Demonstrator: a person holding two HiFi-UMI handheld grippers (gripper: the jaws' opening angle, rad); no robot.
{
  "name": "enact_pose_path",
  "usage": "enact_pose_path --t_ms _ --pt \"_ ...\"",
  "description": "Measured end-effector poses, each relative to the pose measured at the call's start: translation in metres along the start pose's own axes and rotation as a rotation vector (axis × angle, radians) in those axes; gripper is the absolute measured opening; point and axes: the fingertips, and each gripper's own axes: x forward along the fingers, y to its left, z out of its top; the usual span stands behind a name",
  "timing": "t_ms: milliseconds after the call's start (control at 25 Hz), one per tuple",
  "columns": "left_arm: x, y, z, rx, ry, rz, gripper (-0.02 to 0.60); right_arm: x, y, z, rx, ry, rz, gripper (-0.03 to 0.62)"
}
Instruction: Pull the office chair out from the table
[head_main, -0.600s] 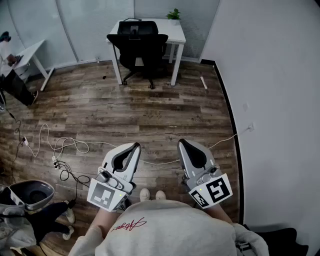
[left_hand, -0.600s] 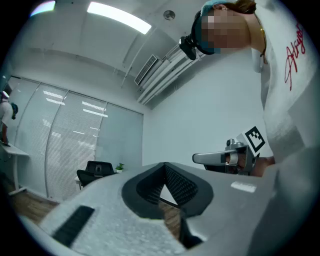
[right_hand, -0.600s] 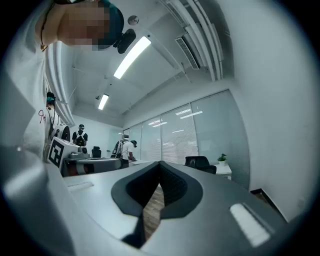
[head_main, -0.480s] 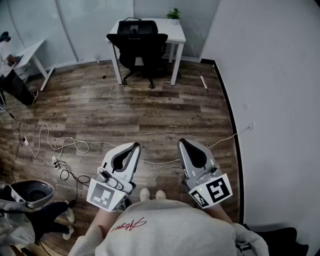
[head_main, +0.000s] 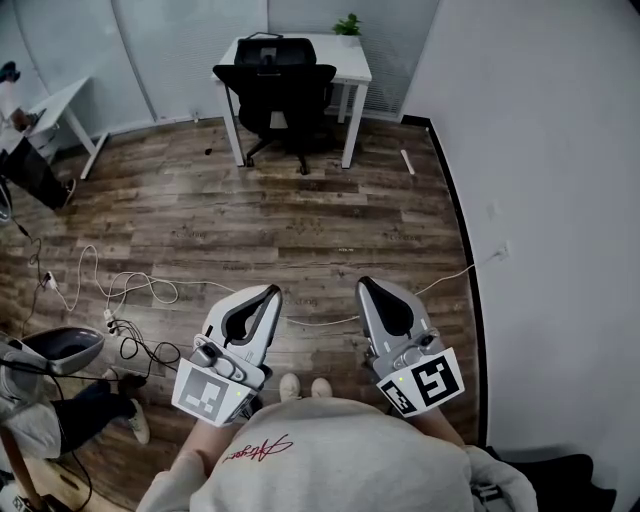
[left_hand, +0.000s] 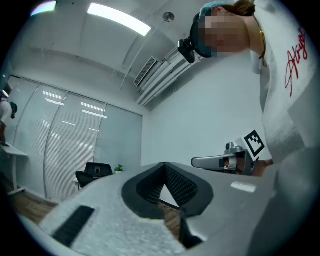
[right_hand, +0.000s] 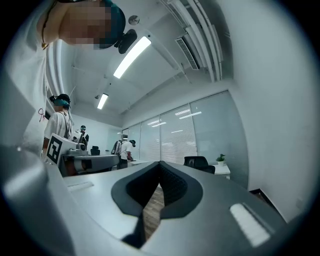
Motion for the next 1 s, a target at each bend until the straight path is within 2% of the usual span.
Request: enact_pose_path --t_ms 200,360,560,840,1000 --pt "0.002 0.002 0.006 -0.016 -0.02 0.018 -0.003 0.002 0.001 0.0 0.005 0.011 0.004 -0.005" --pt "-0.007 0.008 -0.004 0.002 0.013 0.018 -0.003 0.004 0.002 0.001 0.015 -0.015 0.0 -0.005" --pt "-0.016 0.025 -0.004 0.0 0.016 0.034 -0.003 0.014 0.006 0.004 0.039 -0.047 0.005 -0.005" --pt "-0.03 0.051 -0.01 -0.003 0.037 0.017 -0.003 0.038 0.033 -0.011 -0.009 0.002 0.025 -0.005" --pt "-0.038 0.061 -0.015 0.01 0.036 -0.007 -0.003 0.042 0.043 -0.013 -0.016 -0.012 0.004 -0.005"
